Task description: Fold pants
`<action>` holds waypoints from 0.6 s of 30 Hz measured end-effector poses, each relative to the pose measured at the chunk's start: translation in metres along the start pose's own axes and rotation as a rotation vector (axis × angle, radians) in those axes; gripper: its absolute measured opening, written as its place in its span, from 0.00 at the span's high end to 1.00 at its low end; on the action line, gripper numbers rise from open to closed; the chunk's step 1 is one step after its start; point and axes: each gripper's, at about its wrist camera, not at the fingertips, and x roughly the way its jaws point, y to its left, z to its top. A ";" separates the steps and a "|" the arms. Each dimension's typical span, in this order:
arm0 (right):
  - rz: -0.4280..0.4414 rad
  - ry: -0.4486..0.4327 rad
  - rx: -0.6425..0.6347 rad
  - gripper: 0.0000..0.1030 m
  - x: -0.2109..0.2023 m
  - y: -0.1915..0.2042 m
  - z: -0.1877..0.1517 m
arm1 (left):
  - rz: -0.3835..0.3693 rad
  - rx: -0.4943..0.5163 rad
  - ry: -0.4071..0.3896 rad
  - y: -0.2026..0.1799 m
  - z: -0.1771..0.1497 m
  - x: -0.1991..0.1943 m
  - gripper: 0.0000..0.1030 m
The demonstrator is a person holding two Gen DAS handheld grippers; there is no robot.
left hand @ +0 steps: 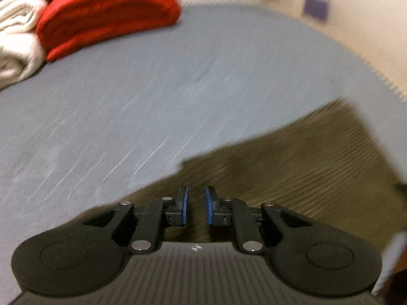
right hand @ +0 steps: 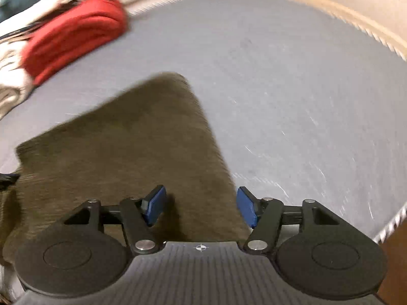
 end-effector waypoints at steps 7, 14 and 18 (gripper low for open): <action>0.015 -0.004 0.035 0.28 0.000 -0.007 -0.006 | -0.132 0.096 0.038 -0.032 -0.022 -0.004 0.84; 0.010 0.005 0.072 0.27 -0.001 -0.011 -0.008 | -0.083 0.110 0.059 -0.027 -0.031 -0.009 0.74; 0.023 0.023 0.077 0.26 0.001 -0.014 -0.007 | -0.233 0.126 0.051 -0.022 -0.033 -0.036 0.68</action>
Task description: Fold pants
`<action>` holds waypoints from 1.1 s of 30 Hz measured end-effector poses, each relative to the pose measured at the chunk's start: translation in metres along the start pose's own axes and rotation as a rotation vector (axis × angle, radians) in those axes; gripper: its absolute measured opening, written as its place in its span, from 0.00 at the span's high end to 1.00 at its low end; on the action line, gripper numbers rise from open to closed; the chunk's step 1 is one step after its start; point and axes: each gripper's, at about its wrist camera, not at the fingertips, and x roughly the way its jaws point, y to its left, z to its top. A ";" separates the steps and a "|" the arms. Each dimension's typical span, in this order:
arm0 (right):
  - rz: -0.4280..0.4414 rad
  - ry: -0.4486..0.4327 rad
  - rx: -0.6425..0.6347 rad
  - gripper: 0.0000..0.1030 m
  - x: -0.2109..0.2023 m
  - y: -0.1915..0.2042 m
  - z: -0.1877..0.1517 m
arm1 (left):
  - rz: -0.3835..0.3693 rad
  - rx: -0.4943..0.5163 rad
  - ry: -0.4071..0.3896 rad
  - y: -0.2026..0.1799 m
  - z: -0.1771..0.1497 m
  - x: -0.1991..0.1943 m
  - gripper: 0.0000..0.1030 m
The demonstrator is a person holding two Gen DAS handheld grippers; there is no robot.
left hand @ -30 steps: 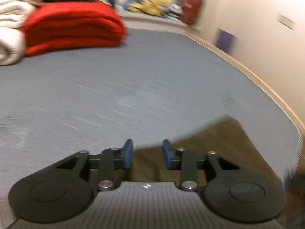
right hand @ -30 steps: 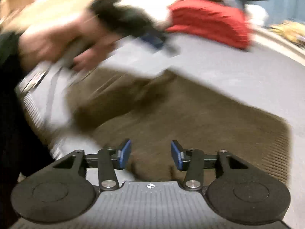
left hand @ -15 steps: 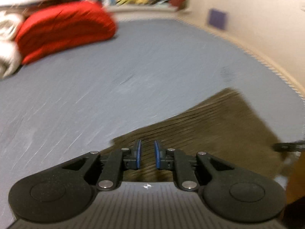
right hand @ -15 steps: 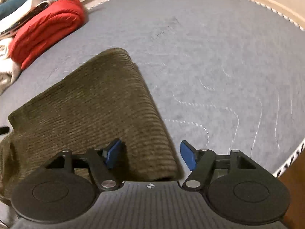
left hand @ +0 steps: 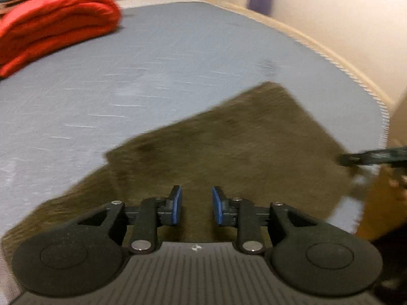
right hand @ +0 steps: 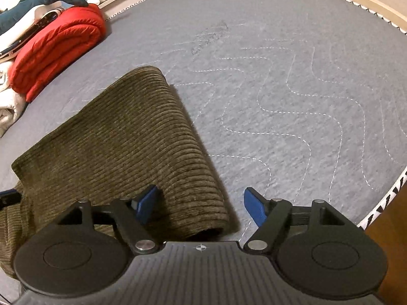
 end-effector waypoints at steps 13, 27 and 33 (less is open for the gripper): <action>0.069 0.021 0.064 0.74 -0.009 0.009 0.003 | -0.074 0.095 0.067 -0.013 -0.010 0.006 0.24; 0.126 -0.431 -0.917 0.81 -0.098 0.199 -0.105 | -0.351 -0.193 -0.112 -0.021 0.066 -0.011 0.01; 0.224 -0.479 -1.090 0.82 -0.104 0.240 -0.141 | -0.122 -0.268 0.019 0.008 0.057 0.020 0.69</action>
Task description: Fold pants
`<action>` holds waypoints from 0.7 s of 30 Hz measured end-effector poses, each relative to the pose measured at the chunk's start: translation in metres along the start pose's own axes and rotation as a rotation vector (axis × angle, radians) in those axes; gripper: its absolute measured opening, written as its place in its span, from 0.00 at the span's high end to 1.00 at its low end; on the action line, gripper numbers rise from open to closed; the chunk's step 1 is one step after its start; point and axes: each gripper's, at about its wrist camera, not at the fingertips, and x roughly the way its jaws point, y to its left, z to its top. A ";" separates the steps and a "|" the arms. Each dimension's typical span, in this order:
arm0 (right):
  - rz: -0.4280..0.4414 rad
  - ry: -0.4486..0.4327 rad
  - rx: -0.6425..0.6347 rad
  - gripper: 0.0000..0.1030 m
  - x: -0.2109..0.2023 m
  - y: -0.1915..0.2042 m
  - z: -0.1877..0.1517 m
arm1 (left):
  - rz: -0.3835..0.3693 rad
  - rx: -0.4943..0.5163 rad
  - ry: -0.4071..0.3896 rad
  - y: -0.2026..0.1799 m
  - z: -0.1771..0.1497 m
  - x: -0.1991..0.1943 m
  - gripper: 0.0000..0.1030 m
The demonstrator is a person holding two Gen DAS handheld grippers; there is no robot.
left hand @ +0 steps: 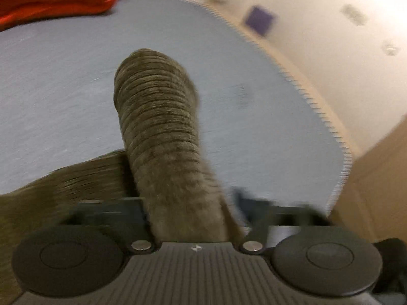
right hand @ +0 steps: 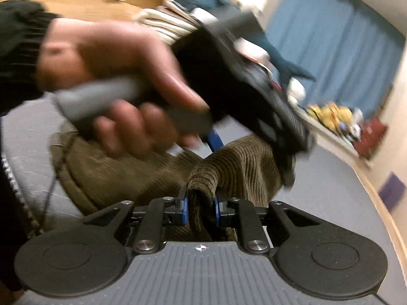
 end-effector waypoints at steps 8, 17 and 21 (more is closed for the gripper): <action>0.262 -0.093 0.141 0.57 0.008 -0.006 0.034 | 0.024 -0.103 -0.093 0.077 -0.018 -0.063 0.81; 0.312 0.058 0.605 0.39 0.088 -0.085 0.031 | 0.170 -0.300 -0.150 0.190 -0.061 -0.151 0.80; 0.354 0.247 0.794 0.28 0.149 -0.100 0.010 | 0.220 -0.430 -0.047 0.242 -0.075 -0.138 0.35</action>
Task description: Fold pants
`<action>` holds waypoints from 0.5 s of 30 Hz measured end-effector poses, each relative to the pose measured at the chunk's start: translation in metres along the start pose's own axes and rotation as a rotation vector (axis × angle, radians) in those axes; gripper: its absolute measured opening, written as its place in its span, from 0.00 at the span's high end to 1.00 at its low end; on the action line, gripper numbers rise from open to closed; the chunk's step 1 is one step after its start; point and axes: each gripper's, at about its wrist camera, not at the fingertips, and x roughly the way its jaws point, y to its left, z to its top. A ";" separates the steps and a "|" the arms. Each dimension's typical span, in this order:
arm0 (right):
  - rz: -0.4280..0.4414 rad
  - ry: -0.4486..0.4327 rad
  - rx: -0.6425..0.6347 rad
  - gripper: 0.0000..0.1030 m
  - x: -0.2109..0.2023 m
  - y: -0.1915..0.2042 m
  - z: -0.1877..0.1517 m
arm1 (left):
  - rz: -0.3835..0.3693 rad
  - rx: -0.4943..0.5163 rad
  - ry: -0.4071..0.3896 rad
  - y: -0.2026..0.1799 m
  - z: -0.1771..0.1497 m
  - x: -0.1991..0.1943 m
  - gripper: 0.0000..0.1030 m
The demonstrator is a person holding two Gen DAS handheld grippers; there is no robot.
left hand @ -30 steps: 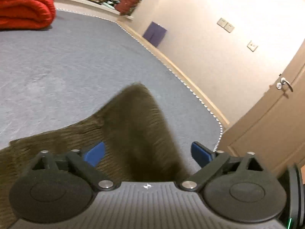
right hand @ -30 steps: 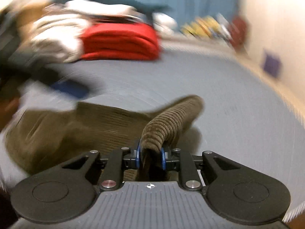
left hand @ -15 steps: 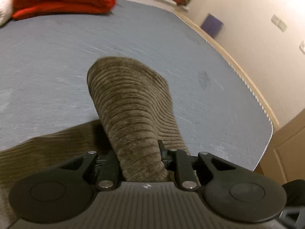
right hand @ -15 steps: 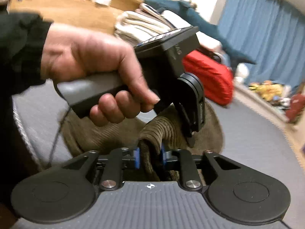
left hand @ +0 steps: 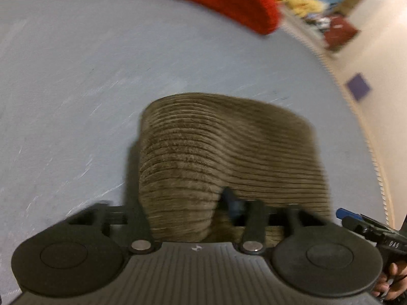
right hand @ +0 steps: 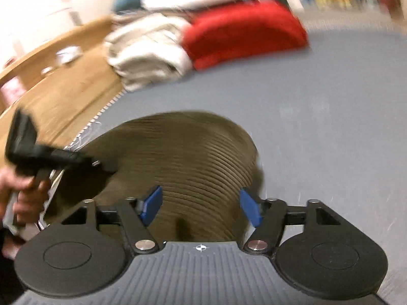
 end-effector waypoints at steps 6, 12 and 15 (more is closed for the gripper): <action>0.067 0.163 0.243 0.16 0.051 -0.028 -0.012 | -0.036 -0.075 0.001 0.029 0.003 0.007 0.08; 0.170 0.232 0.311 0.11 0.076 -0.029 -0.013 | -0.170 -0.121 0.096 0.042 0.000 0.056 0.08; 0.197 0.265 0.324 0.14 0.084 -0.026 -0.013 | -0.197 -0.117 0.086 0.038 -0.005 0.068 0.14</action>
